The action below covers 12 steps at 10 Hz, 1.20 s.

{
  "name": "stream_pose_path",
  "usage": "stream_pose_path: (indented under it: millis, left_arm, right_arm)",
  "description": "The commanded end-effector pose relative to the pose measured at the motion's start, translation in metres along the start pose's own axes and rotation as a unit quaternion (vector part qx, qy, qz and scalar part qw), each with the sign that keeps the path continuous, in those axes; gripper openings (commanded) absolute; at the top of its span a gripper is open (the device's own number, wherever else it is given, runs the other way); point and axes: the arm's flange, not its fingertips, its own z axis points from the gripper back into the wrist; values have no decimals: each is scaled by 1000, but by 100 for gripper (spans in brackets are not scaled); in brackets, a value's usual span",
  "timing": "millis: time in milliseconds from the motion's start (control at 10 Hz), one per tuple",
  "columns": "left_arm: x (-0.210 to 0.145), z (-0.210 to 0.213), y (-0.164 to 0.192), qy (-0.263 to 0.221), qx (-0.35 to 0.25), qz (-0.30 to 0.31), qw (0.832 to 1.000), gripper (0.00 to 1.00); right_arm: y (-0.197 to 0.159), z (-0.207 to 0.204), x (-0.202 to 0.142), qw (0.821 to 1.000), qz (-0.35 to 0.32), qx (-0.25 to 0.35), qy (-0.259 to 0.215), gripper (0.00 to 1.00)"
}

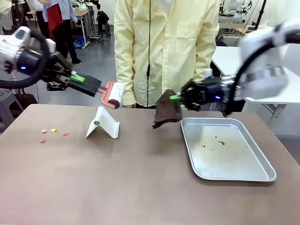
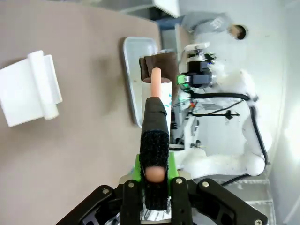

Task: Clean the surface of the table.
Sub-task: Hold the Lint Roller with your left hand and the towel with your right hand.

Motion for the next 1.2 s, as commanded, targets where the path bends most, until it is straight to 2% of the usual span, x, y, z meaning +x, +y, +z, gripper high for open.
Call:
stream_pose_path:
  millis: [0,100,200,300,400,500,600,800,900,1000,1100]
  left_arm:
    - [-35,31,19,-1,-86,-43,995,0]
    - [-51,44,33,6,-115,-57,992,0]
    - [-63,55,50,-9,-122,-45,991,0]
    - [-77,67,71,-9,-99,-52,994,0]
    - [-96,80,95,-30,-82,-22,996,0]
    - [-119,92,114,-69,-95,-8,993,0]
    - [-139,103,125,-99,-133,4,986,0]
    - [-185,143,146,-155,-109,80,979,0]
    - [-211,168,156,-177,-108,82,975,0]
    - [-235,183,158,-182,-94,51,977,0]
    - [-252,194,162,-189,-63,65,978,0]
  right_arm:
    - [-31,51,-50,998,-6,46,41,0]
    - [-36,78,-63,997,-1,63,35,0]
    - [-46,116,-82,995,8,96,-13,0]
    - [-53,147,-102,993,3,108,-56,0]
    - [-60,172,-124,987,0,105,-119,0]
    - [-65,191,-141,983,4,113,-143,0]
    - [-69,204,-152,980,3,113,-161,0]
    - [-81,217,-155,978,-9,117,-173,0]
    - [-87,220,-152,976,-18,123,-177,0]
    - [-92,223,-149,975,-22,130,-180,0]
    - [-96,224,-147,972,-33,135,-190,0]
